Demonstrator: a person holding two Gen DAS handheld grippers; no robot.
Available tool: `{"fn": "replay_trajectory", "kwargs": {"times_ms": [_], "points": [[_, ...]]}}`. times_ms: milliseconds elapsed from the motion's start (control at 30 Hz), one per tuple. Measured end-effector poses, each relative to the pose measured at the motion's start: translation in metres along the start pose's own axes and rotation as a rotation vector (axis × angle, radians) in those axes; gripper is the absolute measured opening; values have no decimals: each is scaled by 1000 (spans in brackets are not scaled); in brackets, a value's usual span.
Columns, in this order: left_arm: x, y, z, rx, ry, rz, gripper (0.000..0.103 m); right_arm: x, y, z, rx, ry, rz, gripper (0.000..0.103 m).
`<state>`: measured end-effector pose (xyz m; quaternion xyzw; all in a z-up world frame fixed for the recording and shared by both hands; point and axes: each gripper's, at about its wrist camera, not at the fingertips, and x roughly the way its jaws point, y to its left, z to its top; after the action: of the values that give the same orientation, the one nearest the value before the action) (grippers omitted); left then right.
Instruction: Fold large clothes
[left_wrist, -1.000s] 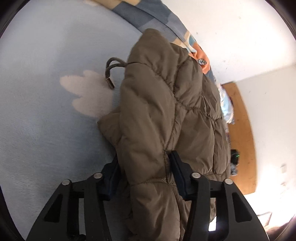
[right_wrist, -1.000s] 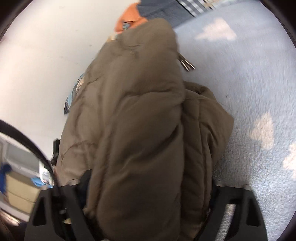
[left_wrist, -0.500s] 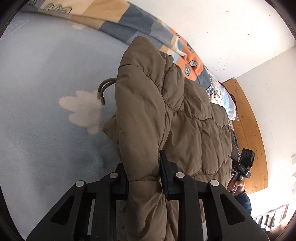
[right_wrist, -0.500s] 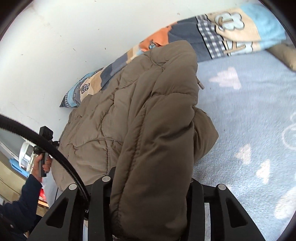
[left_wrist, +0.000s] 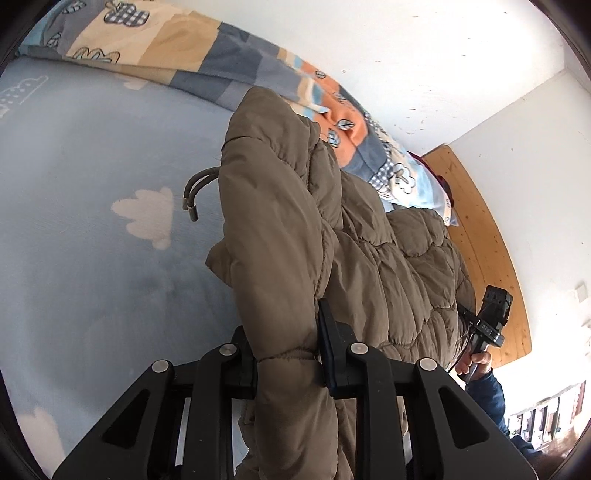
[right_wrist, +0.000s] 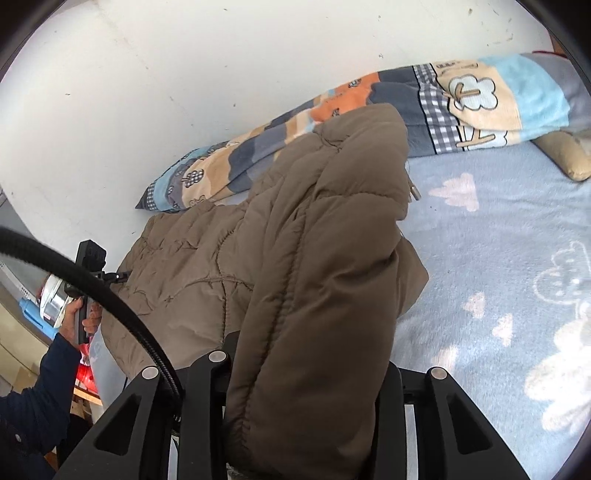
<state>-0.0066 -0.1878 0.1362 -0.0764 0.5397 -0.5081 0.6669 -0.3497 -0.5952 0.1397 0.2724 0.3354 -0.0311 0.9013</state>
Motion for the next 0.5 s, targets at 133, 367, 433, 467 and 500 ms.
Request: {"fn": "replay_trajectory", "kwargs": {"times_ms": [133, 367, 433, 467, 500], "points": [[-8, -1, -14, -5, -23, -24, 24, -24, 19, -10, -8, -15, 1, 37], [-31, -15, -54, -2, -31, -27, 23, -71, 53, -43, -14, -36, 6, 37], [-41, -21, -71, 4, -32, -27, 23, -85, 62, -57, -12, -43, 5, 37], [-45, -24, -79, 6, -32, -28, 23, -90, 66, -63, -7, -46, 6, 37], [-48, -26, -87, 6, -31, -31, 24, -95, 69, -69, -3, -49, 5, 37]]}}
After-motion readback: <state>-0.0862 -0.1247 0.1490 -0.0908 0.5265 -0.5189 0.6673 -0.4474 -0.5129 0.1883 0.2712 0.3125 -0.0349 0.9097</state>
